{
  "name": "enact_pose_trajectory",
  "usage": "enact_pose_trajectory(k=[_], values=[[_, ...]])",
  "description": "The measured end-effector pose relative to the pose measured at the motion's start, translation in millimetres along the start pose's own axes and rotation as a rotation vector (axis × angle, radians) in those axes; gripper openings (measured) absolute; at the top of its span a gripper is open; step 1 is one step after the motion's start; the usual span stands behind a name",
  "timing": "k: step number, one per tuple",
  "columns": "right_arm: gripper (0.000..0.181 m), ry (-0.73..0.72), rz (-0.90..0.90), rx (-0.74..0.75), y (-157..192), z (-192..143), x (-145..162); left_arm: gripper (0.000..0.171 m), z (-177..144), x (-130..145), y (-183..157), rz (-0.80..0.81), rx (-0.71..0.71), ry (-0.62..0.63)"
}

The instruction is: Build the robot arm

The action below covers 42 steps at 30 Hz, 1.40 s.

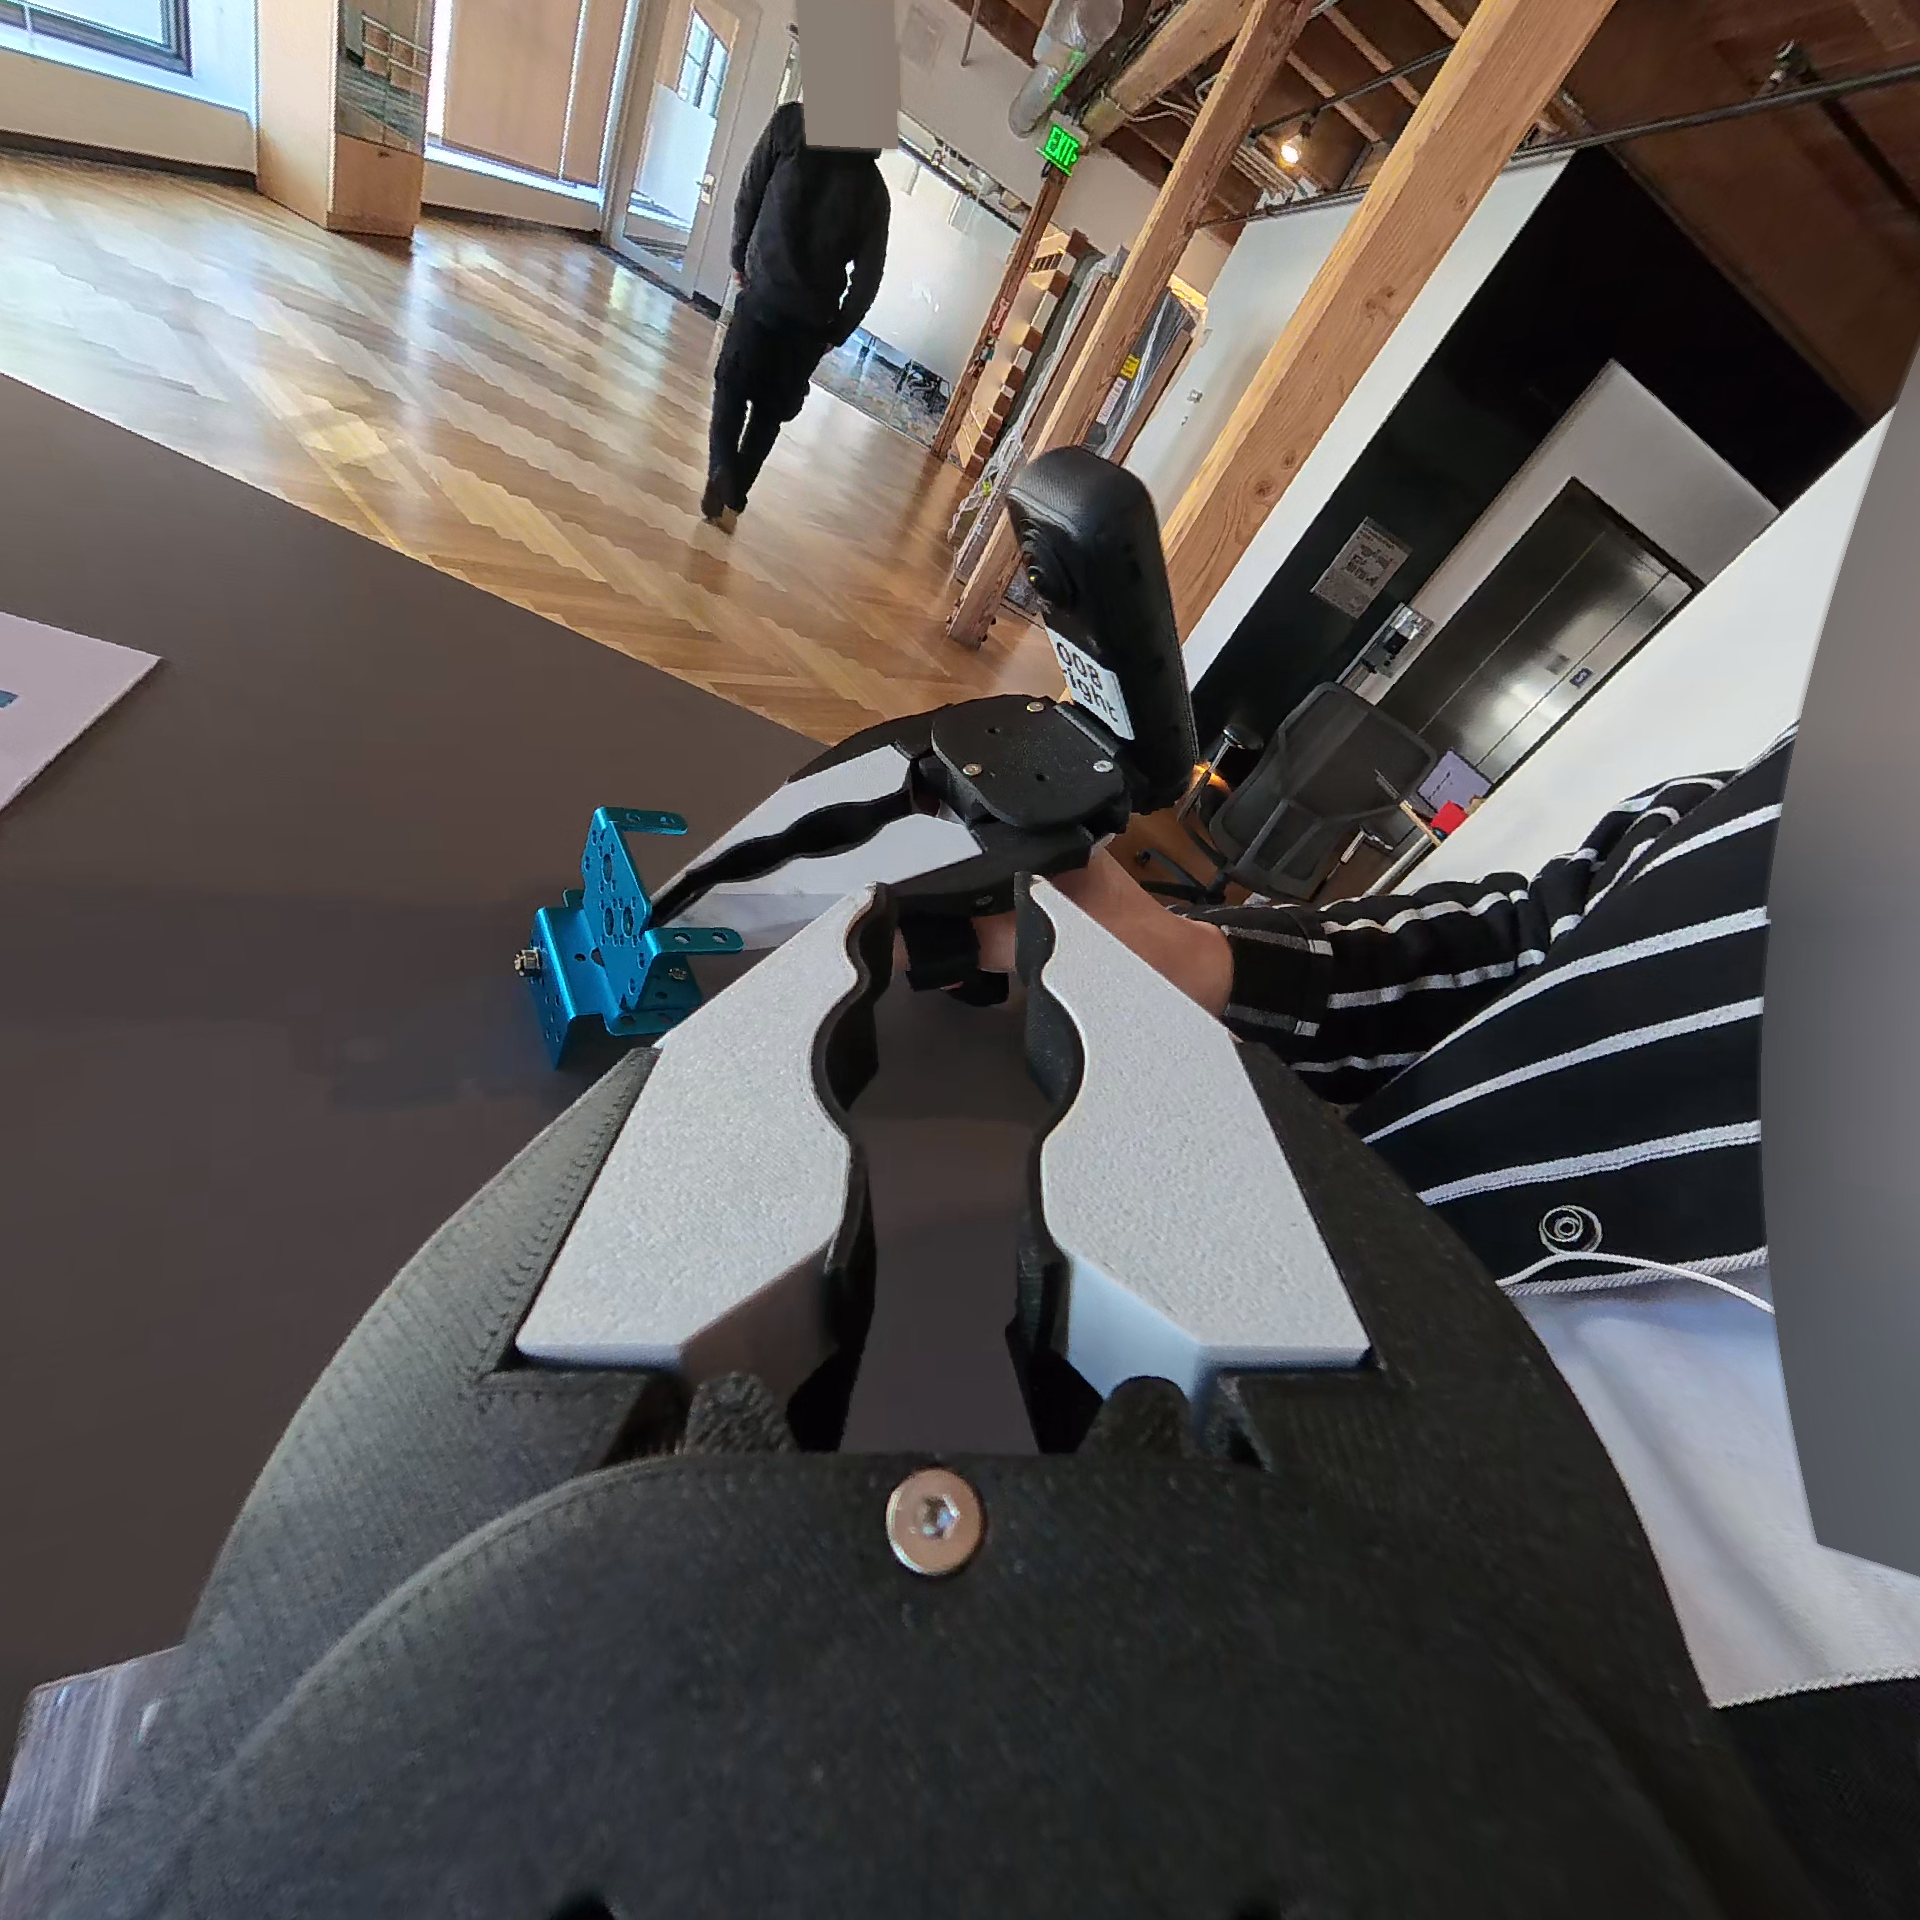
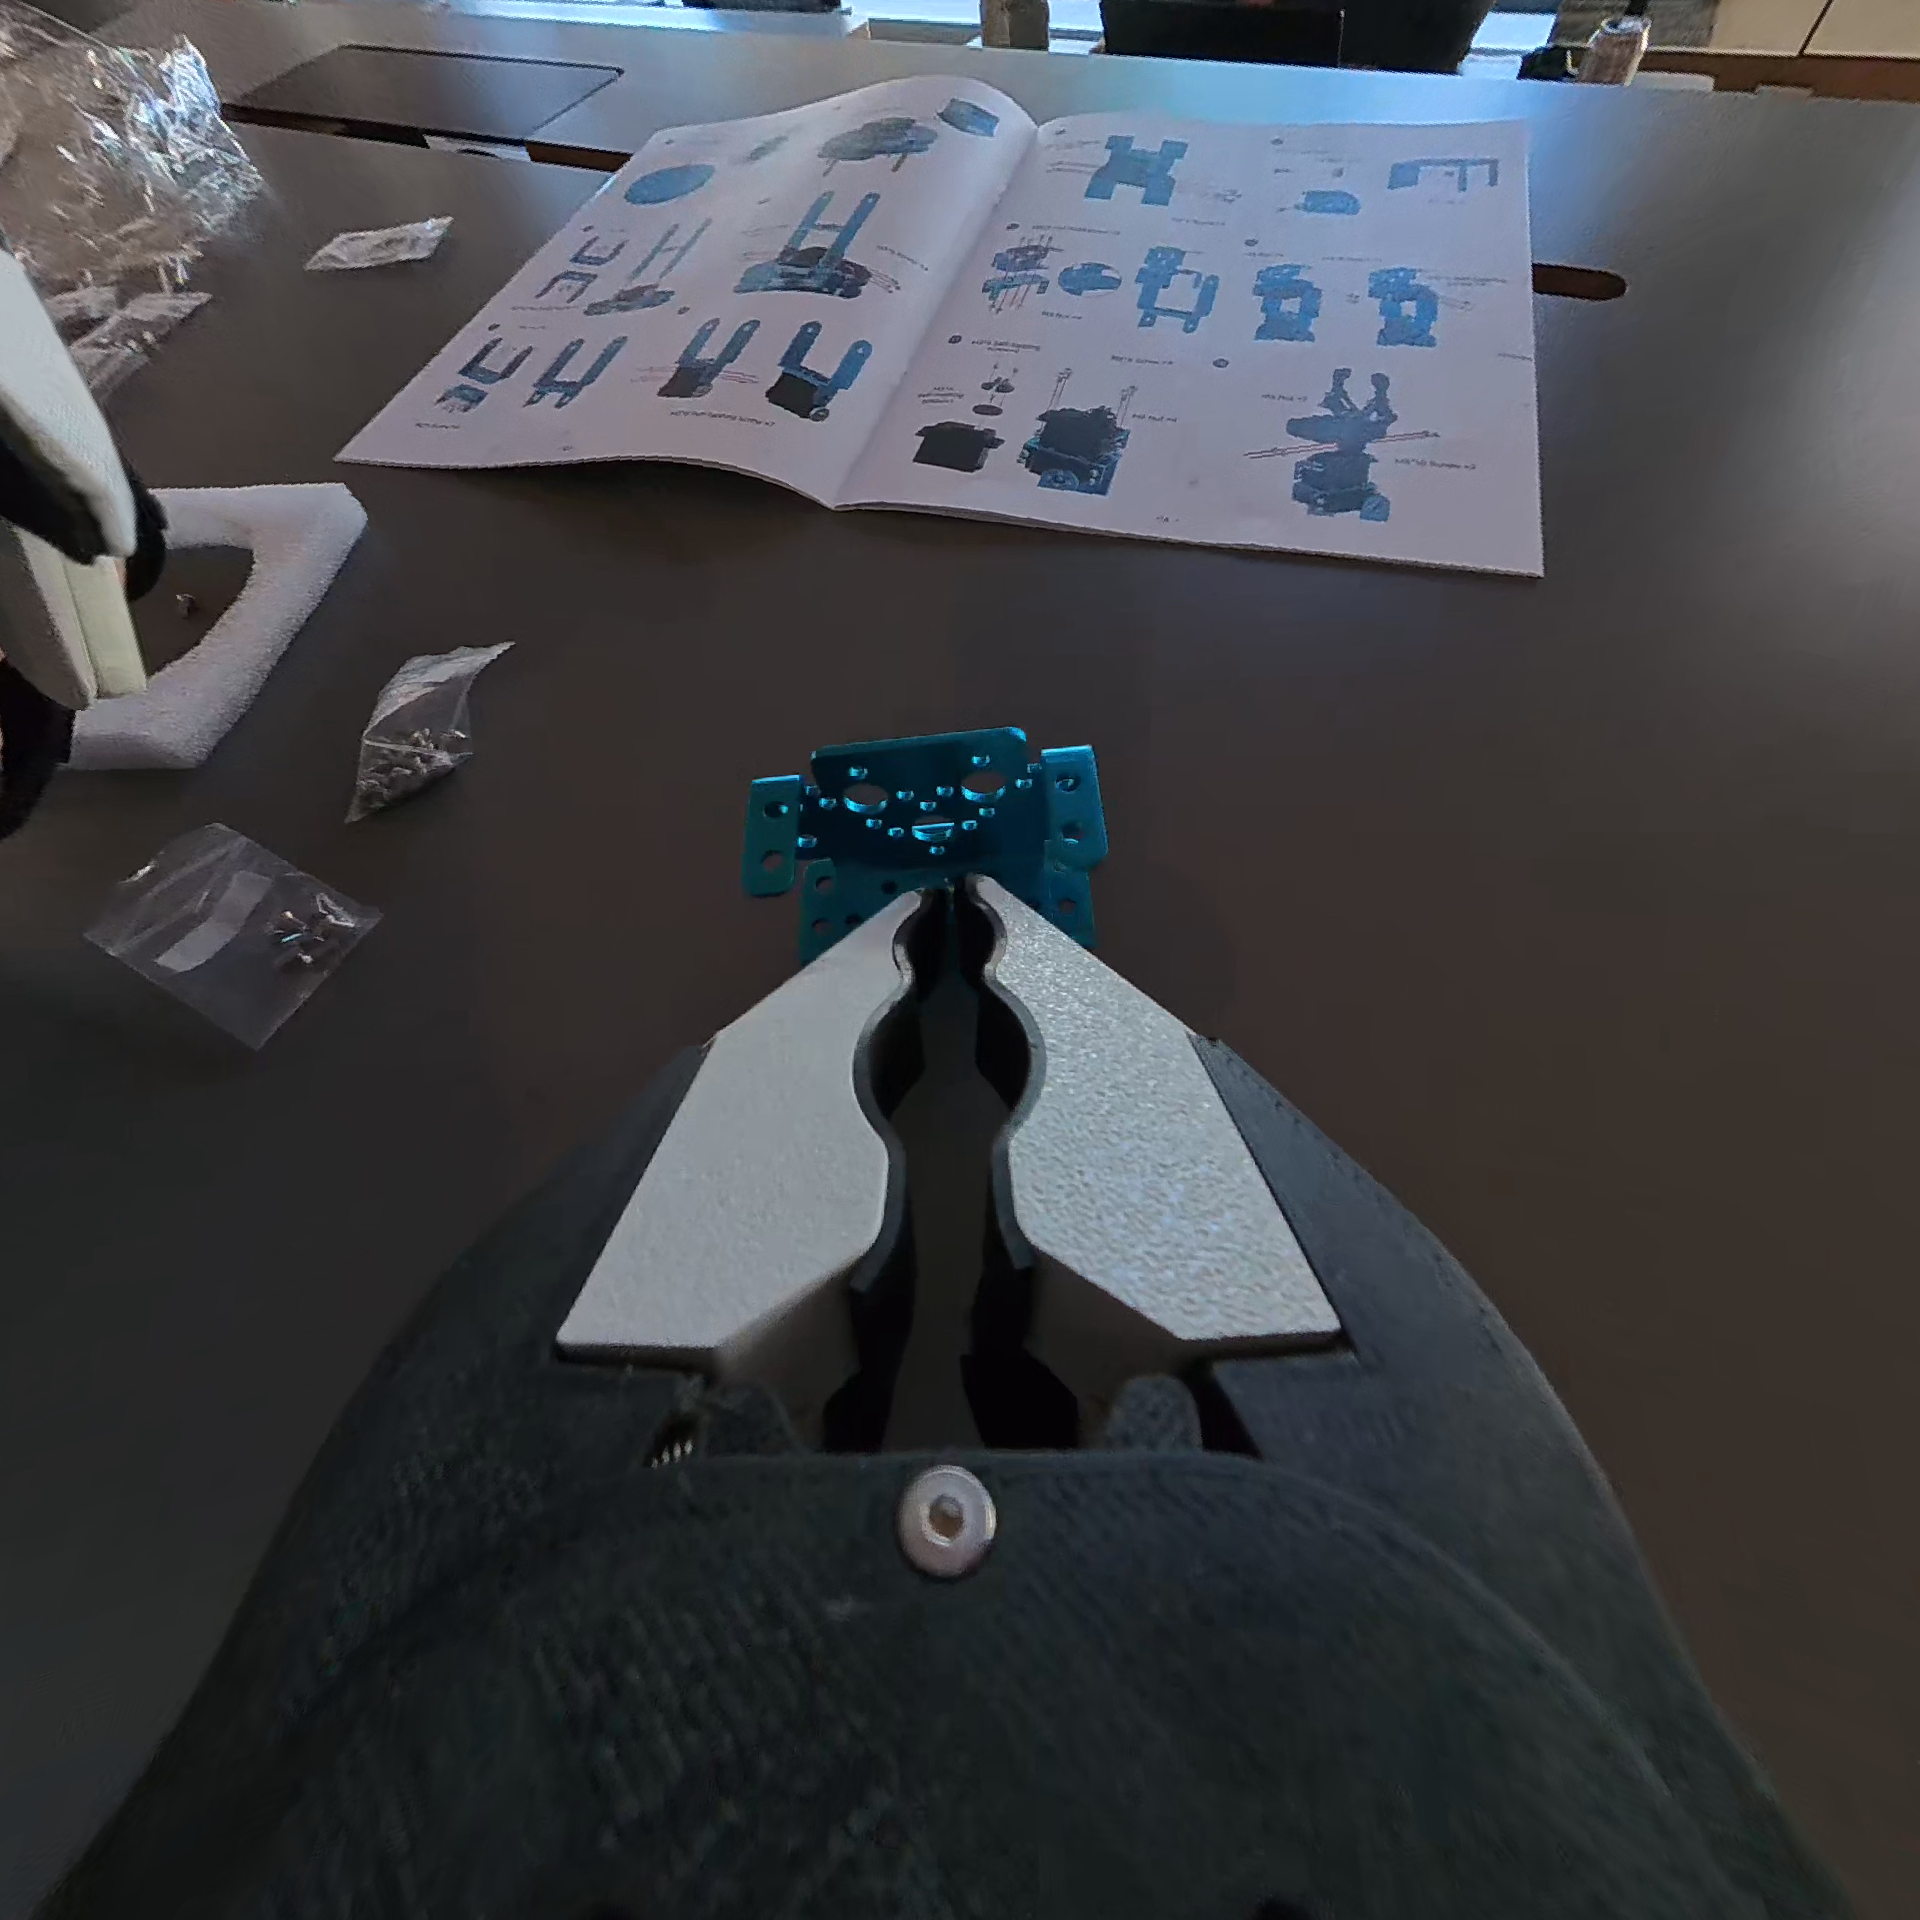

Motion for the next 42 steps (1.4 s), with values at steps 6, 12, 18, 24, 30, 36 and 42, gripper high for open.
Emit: enact_pose_trajectory(k=[6,12,18,24,30,36,42], values=[[0.004,-0.002,0.014,0.014,-2.6,-2.6,1.0,0.022,-0.2,0.1,0.6,-0.003,-0.003,-0.001],[0.005,-0.011,0.079,0.003,-4.1,-2.0,2.3,0.022,-1.1,-0.2,1.8,-0.003,-0.011,-0.003],[0.005,-0.046,0.078,0.005,-2.7,-9.7,-0.1,0.022,-1.4,-1.3,1.0,-0.002,-0.011,-0.004],[0.012,-0.174,0.031,0.054,0.3,-34.3,-0.1,0.024,-4.4,-12.4,-4.2,0.052,-0.027,-0.048],[0.036,-0.314,-0.072,0.117,19.2,-65.0,-5.0,0.032,-8.5,-38.7,-27.4,0.147,-0.05,-0.119],[0.061,-0.317,-0.212,0.002,51.6,-75.1,-8.7,0.055,-37.1,-37.1,-84.0,0.231,-0.198,-0.084],[0.067,-0.262,-0.181,-0.121,59.9,-80.6,-9.9,0.081,-104.6,16.3,-144.9,0.227,-0.544,-0.125]])
Point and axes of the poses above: each gripper's, where its closed fingertips meet, z out along the fingers, x out of its underside, y = z × x across the jaws, the point moved 8 cm from there along -z, back along the fingers, and after that the axes turned 13 degrees about -y, right-handed, at the moved point
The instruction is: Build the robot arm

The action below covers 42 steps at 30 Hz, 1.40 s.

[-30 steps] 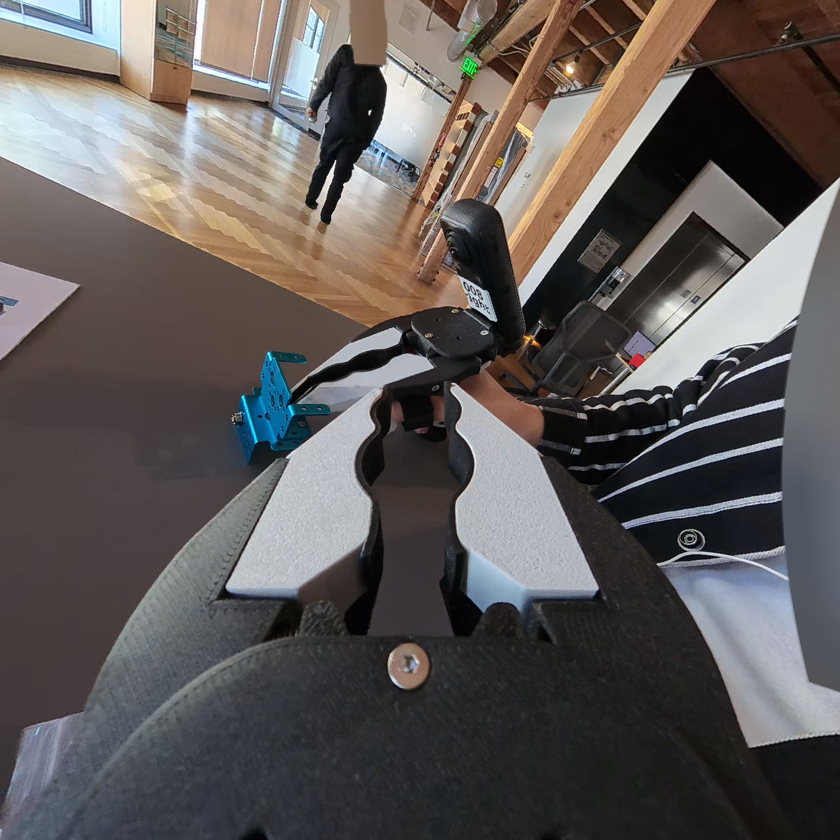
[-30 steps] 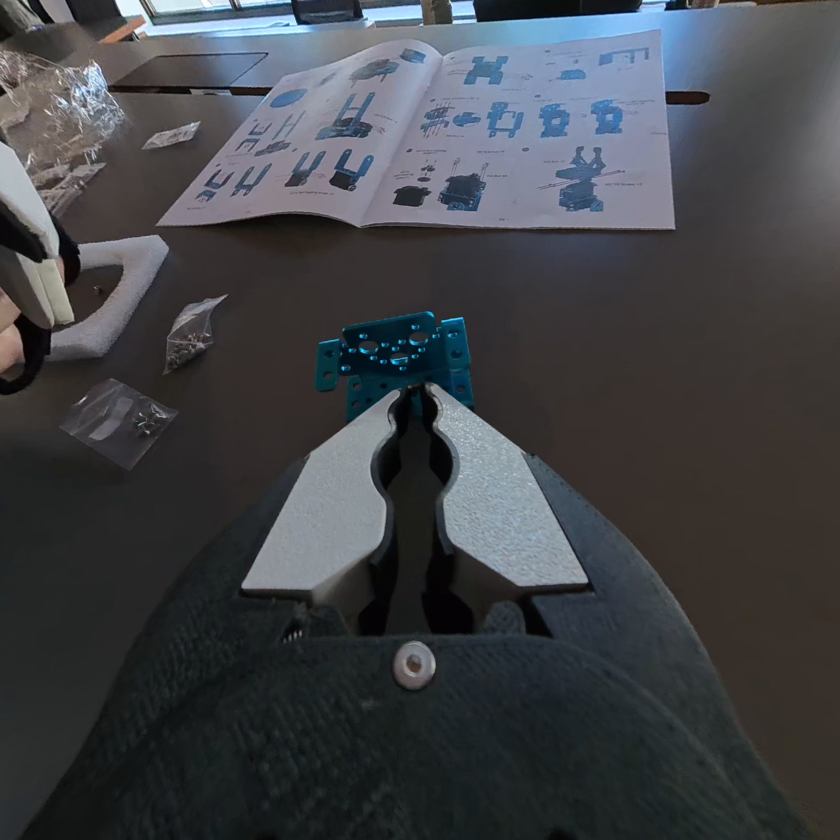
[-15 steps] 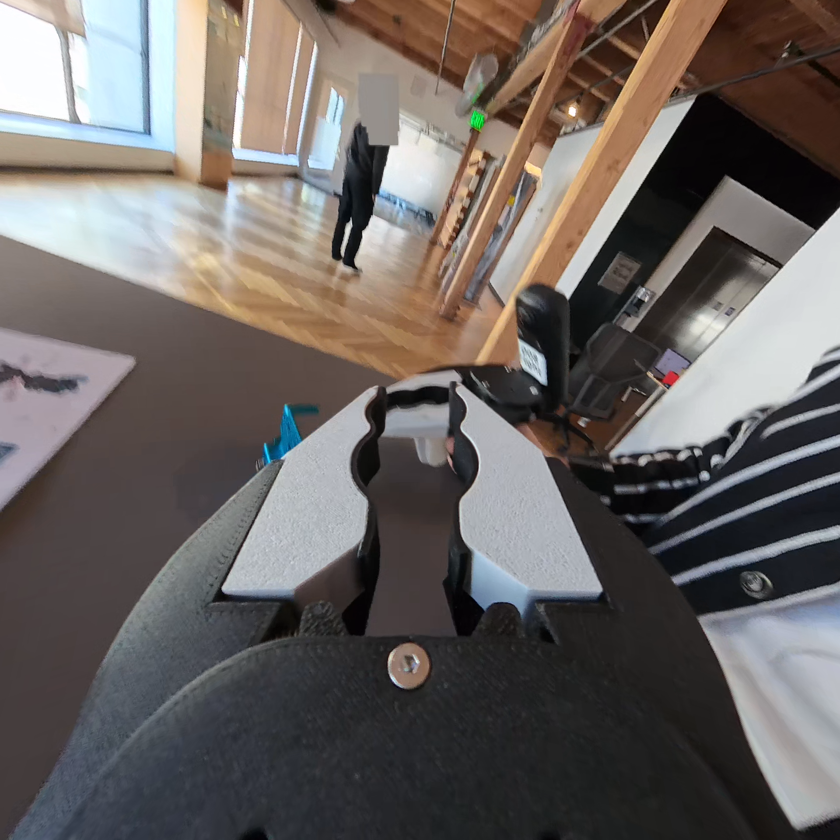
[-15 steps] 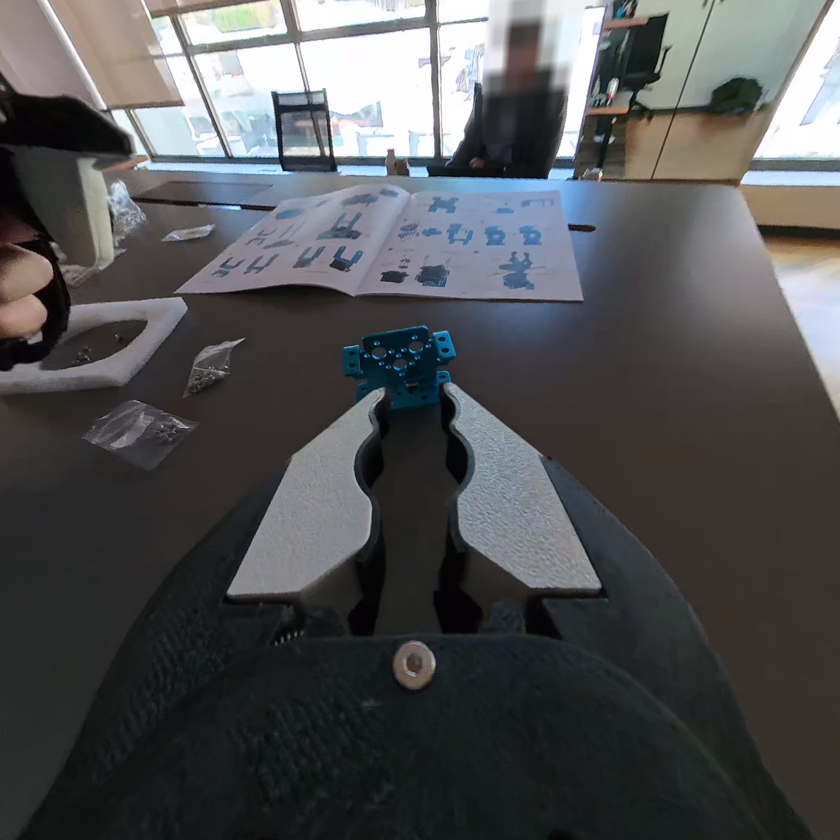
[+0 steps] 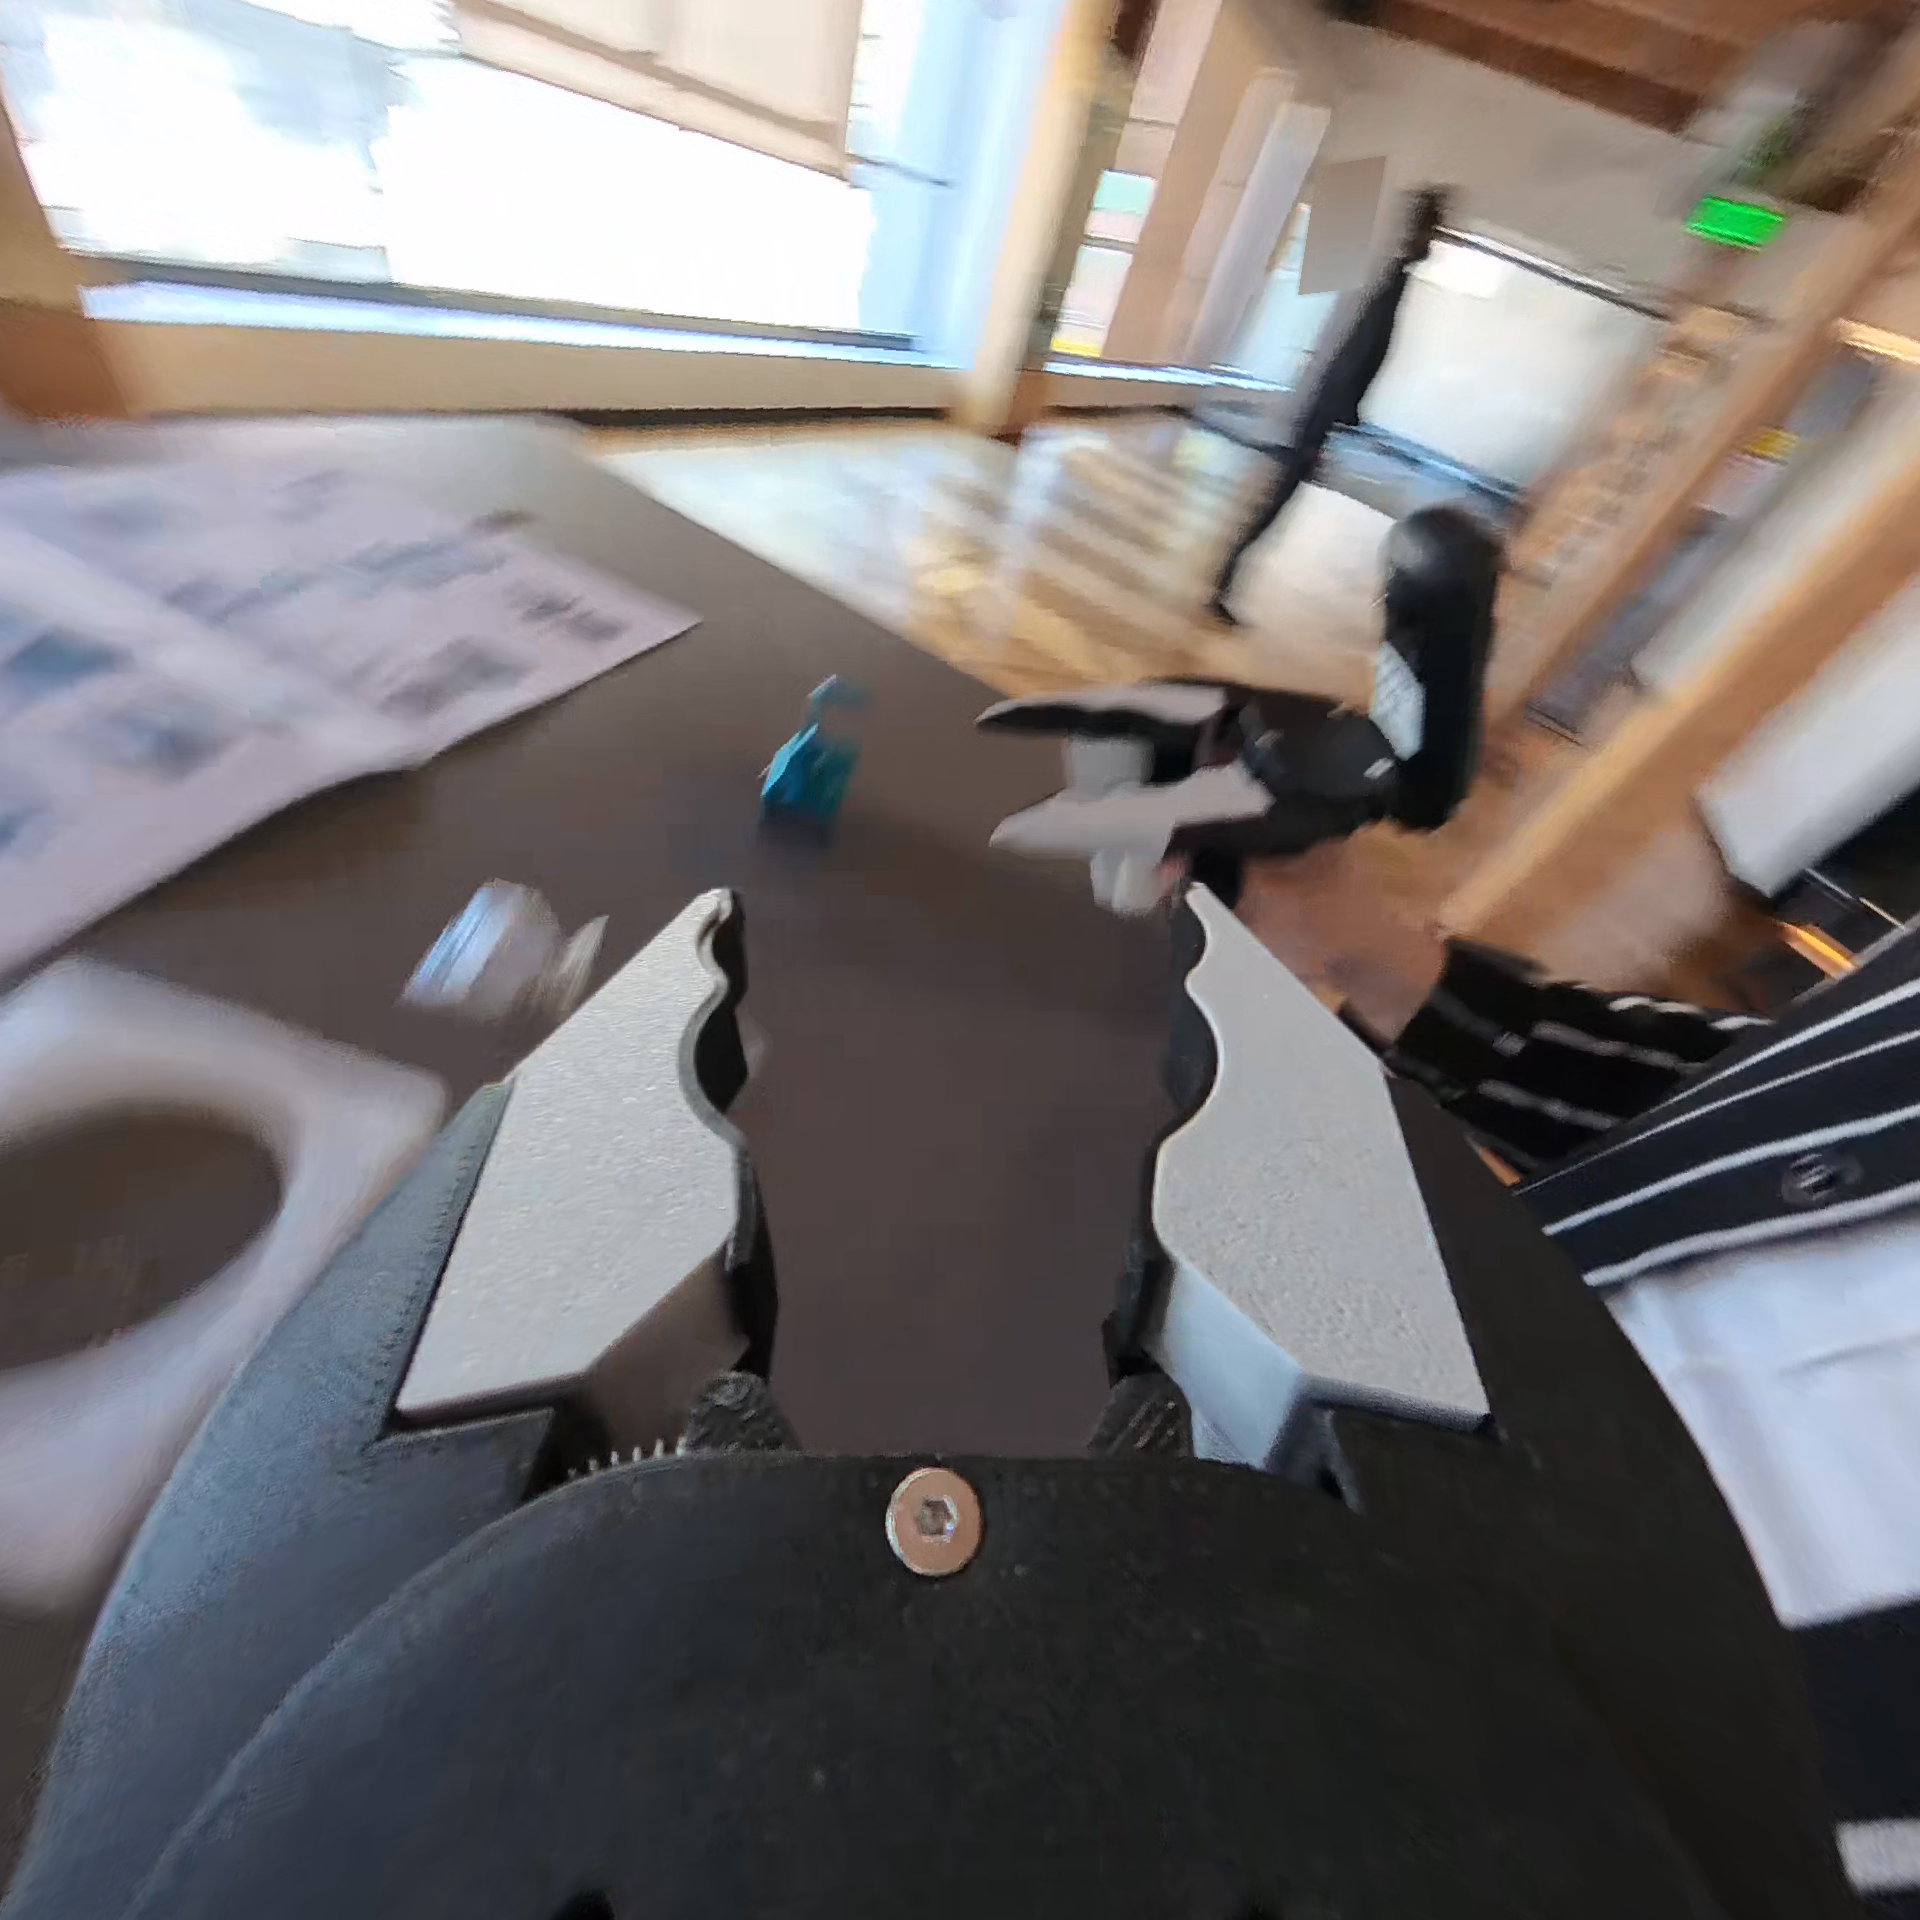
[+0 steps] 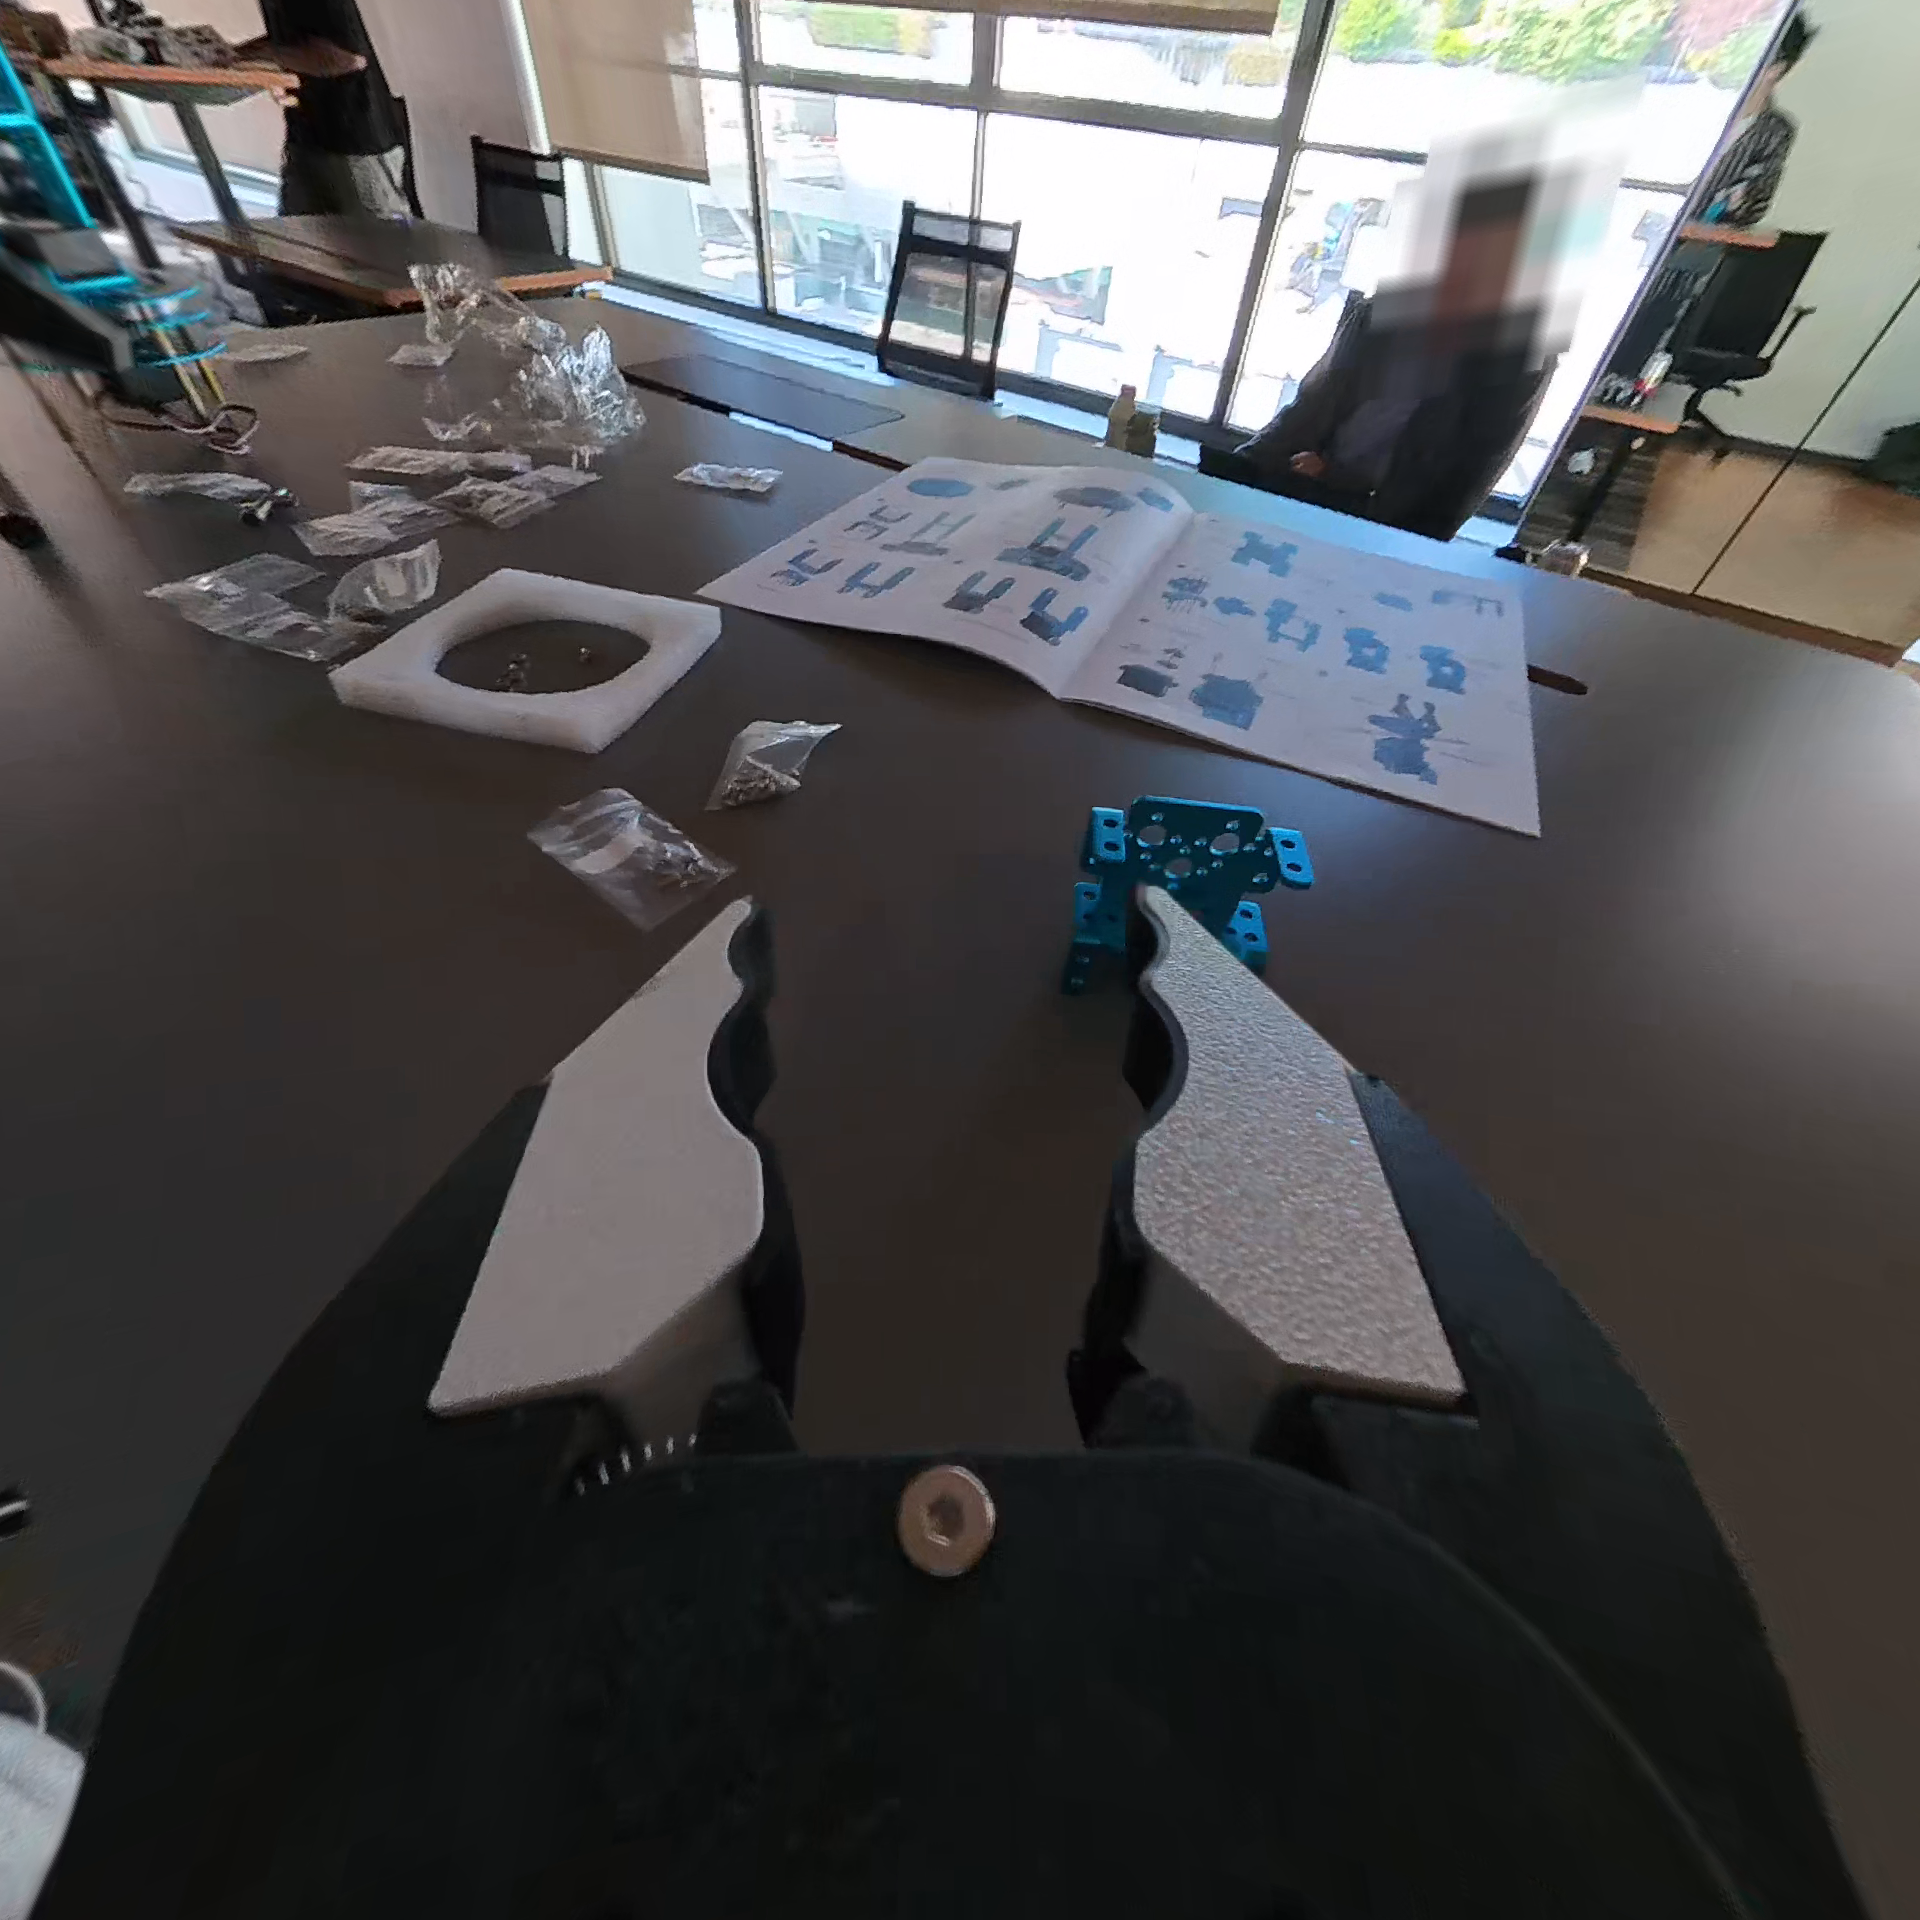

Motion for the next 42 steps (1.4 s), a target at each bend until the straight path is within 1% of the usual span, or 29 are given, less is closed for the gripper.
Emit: enact_pose_trajectory(k=[2,4,7,9,11,12,14,15,16,18,20,22,24,26,29,31,32,35,37,38,40,42], values=[[0.062,-0.013,0.042,-0.058,1.5,-2.2,-0.2,0.083,-40.4,17.1,-9.6,-0.049,-0.152,-0.022],[0.055,-0.046,0.101,-0.107,5.9,-3.8,-0.4,0.088,-81.7,32.9,-23.8,-0.126,-0.269,-0.073],[0.036,-0.08,0.132,-0.16,18.6,-1.6,2.5,0.09,-141.4,48.7,-43.9,-0.165,-0.435,-0.157],[0.033,-0.069,0.165,-0.191,34.2,0.8,1.0,0.093,-174.5,49.4,-57.8,-0.172,-0.522,-0.178],[0.03,-0.071,0.191,-0.233,56.4,3.4,-5.5,0.094,-203.1,42.0,-72.5,-0.136,-0.575,-0.209],[0.029,-0.071,0.193,-0.276,70.7,6.2,-10.1,0.093,-217.3,37.8,-78.1,-0.104,-0.606,-0.221],[0.028,-0.058,0.141,-0.387,105.0,15.5,-20.4,0.089,-245.2,31.2,-84.5,-0.05,-0.669,-0.236],[0.036,-0.052,0.099,-0.472,126.9,22.4,-25.1,0.088,-258.5,28.9,-86.8,-0.033,-0.687,-0.243],[0.041,-0.04,0.081,-0.543,151.5,33.4,-29.8,0.086,-271.7,27.4,-88.7,-0.023,-0.699,-0.249],[0.042,0.015,0.047,-0.673,207.1,64.1,-36.6,0.084,-300.2,27.4,-90.9,-0.016,-0.719,-0.251],[0.042,0.016,-0.022,-0.725,263.3,102.4,-42.7,0.083,-334.5,30.4,-93.2,-0.005,-0.734,-0.248],[0.036,0.003,-0.091,-0.732,314.9,141.3,-47.6,0.082,-377.0,35.4,-94.5,0.013,-0.757,-0.238],[0.032,-0.024,-0.139,-0.729,361.3,177.0,-51.5,0.081,-426.9,41.5,-93.9,0.035,-0.777,-0.221],[0.03,-0.044,-0.195,-0.671,398.0,212.7,-50.9,0.079,-482.4,45.6,-89.9,0.057,-0.821,-0.203],[0.03,-0.05,-0.255,-0.636,444.0,261.9,-47.5,0.078,-563.8,46.2,-87.9,0.079,-0.899,-0.179],[0.034,-0.032,-0.315,-0.61,464.0,294.6,-40.6,0.076,-613.9,44.3,-85.8,0.104,-0.969,-0.178],[0.036,0.002,-0.338,-0.601,470.4,309.9,-35.3,0.075,-636.1,43.1,-83.4,0.099,-0.994,-0.181],[0.044,0.09,-0.31,-0.579,477.8,347.3,-25.2,0.074,-687.5,37.4,-69.7,0.059,-1.012,-0.214],[0.051,0.161,-0.266,-0.574,476.9,367.3,-20.6,0.073,-710.7,33.4,-54.8,0.055,-1.017,-0.223],[0.052,0.201,-0.234,-0.596,477.5,374.5,-18.2,0.073,-719.1,31.8,-46.0,0.058,-1.02,-0.226],[0.052,0.266,-0.179,-0.628,477.9,385.2,-13.7,0.072,-729.8,28.9,-25.4,0.05,-1.015,-0.242],[0.049,0.308,-0.14,-0.672,479.8,390.3,-8.4,0.072,-733.6,26.4,-0.5,0.018,-0.985,-0.25]])
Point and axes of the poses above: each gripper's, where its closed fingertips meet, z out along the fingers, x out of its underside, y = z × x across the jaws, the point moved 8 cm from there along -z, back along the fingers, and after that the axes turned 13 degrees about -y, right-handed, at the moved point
